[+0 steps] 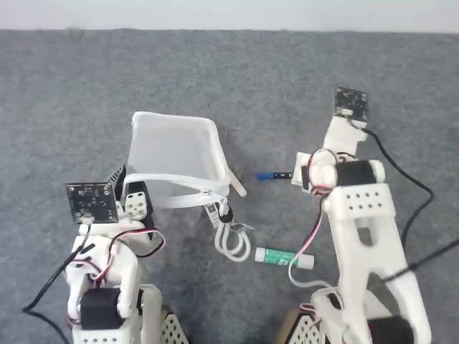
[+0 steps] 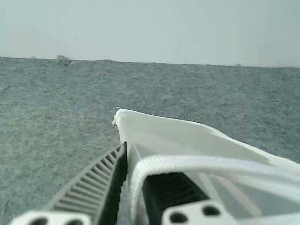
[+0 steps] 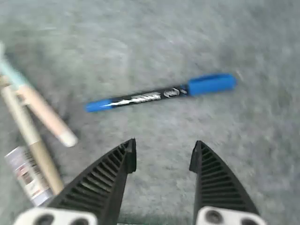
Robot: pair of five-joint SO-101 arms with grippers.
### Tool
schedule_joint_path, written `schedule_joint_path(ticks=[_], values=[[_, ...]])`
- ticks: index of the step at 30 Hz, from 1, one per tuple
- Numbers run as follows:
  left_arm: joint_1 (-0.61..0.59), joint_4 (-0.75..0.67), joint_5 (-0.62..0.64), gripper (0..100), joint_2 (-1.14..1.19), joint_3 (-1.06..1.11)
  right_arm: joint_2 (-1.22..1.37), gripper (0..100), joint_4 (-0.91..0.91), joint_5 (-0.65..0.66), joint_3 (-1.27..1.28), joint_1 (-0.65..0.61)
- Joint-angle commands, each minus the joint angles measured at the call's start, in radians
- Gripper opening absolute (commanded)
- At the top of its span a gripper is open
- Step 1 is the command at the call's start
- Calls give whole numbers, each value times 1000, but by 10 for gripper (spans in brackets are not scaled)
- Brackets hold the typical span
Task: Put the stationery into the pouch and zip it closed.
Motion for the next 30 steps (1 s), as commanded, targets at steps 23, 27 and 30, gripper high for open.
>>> schedule_joint_path(ticks=[23,27,30], values=[[-6,-21,17,11,-20,-64,676,185,-12,-290,-488,174],[-6,-21,17,11,-20,-64,748,185,-15,-298,-540,183],[-6,-21,17,11,-20,-64,805,184,-12,-298,-589,185]])
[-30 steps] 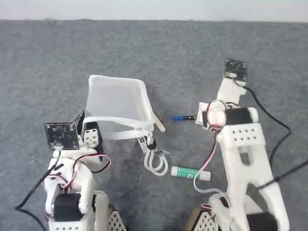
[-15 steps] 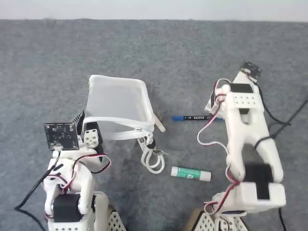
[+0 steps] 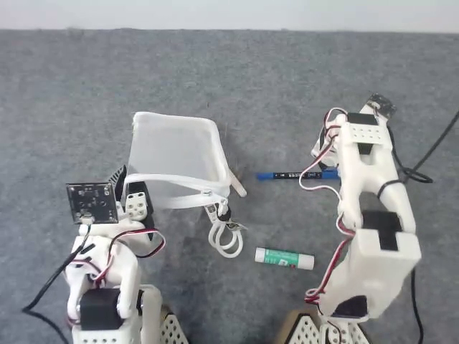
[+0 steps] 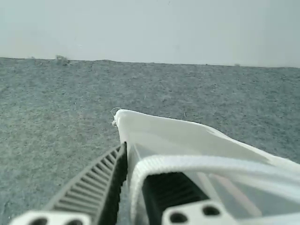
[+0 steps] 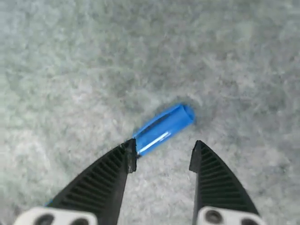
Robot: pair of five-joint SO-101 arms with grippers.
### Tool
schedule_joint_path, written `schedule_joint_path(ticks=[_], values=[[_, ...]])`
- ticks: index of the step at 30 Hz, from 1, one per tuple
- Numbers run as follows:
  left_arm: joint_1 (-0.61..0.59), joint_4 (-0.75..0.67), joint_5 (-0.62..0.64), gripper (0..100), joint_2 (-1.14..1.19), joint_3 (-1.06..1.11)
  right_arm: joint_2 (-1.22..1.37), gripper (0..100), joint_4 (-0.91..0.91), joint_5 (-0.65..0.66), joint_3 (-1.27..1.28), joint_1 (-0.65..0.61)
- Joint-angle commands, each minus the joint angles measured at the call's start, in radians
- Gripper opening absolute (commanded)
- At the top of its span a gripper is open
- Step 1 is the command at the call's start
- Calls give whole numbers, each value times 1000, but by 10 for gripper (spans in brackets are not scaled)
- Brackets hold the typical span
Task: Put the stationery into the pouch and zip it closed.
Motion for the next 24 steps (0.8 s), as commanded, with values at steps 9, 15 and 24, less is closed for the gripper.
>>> schedule_joint_path(ticks=[9,15,24], values=[[-6,-21,17,11,-20,-64,171,179,50,-21,-229,16],[-6,-21,17,11,-20,-64,231,57,93,-17,-304,15],[-6,-20,17,11,-20,-64,185,9,168,14,-311,5]])
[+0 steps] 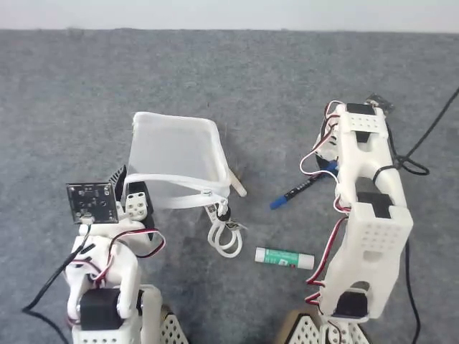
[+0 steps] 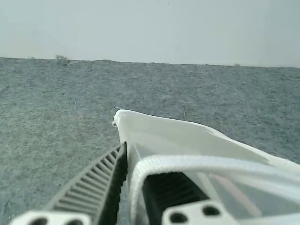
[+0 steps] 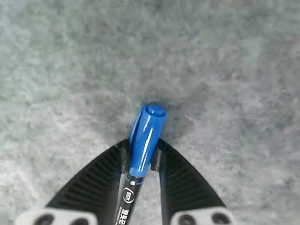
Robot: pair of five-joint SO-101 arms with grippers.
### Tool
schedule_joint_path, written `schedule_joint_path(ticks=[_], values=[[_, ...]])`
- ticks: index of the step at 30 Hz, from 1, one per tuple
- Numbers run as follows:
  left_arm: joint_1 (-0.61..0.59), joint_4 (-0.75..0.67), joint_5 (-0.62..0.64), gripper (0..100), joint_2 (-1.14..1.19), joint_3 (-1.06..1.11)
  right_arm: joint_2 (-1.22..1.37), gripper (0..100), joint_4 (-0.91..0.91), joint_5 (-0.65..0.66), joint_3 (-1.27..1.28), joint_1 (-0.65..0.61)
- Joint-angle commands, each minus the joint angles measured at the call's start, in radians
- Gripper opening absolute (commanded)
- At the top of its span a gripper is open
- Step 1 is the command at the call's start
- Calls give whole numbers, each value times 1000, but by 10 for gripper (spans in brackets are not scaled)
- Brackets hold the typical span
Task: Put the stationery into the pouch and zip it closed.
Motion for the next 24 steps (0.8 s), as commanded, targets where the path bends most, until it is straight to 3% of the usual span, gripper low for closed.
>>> schedule_joint_path(ticks=[1,8,17,22,24], values=[[-6,-20,17,11,-20,-64,-58,9,39,28,-48,-7],[-5,-20,17,11,-20,-62,-102,9,85,46,-48,-45],[-6,-21,17,11,-20,-62,-240,9,220,219,-48,-116],[-6,-20,17,11,-20,-62,-315,9,348,434,-48,-179],[-6,-20,17,11,-20,-62,-341,6,386,459,-46,-205]])
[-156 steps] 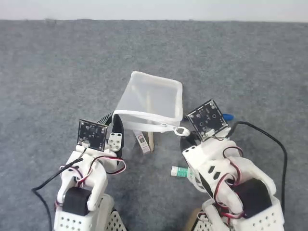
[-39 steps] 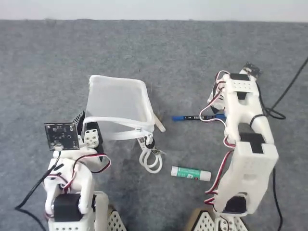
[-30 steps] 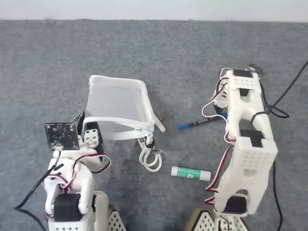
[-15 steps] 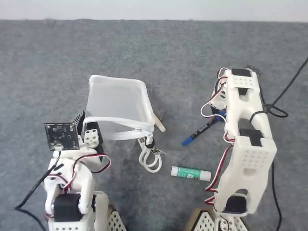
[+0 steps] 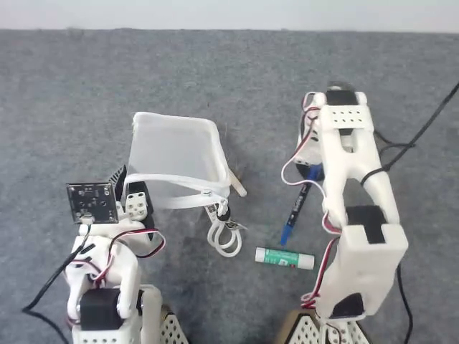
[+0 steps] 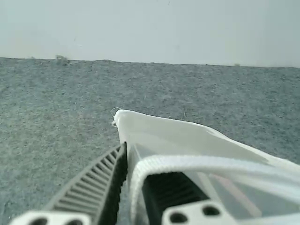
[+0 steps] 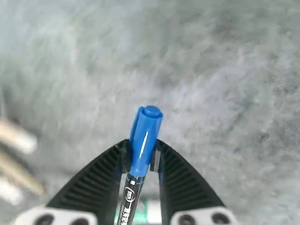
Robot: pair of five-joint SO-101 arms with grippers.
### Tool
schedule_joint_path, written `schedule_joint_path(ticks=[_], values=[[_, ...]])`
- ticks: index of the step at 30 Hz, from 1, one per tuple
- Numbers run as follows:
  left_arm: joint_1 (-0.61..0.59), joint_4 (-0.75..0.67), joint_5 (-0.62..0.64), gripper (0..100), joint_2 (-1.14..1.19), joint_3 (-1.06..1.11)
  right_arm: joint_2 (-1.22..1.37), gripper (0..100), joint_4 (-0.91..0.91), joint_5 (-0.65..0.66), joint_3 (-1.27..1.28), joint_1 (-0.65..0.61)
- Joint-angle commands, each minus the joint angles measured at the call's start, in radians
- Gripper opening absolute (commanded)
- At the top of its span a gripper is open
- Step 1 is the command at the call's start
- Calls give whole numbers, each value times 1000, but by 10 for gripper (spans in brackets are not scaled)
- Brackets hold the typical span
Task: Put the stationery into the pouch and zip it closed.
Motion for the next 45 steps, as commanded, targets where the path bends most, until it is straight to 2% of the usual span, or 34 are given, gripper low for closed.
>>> schedule_joint_path(ticks=[1,10,18,25,31,45], values=[[-6,-20,17,11,-20,-62,-117,6,76,64,-43,-50],[-6,-20,17,11,-20,-62,-206,6,185,66,-37,-108],[-6,-20,17,11,-20,-61,-390,6,177,68,135,-173],[-6,-21,17,11,-20,-61,-591,6,25,61,347,-228],[-6,-21,17,11,-20,-61,-702,6,-41,60,425,-254],[-6,-21,17,11,-20,-61,-983,6,-62,60,517,-318]])
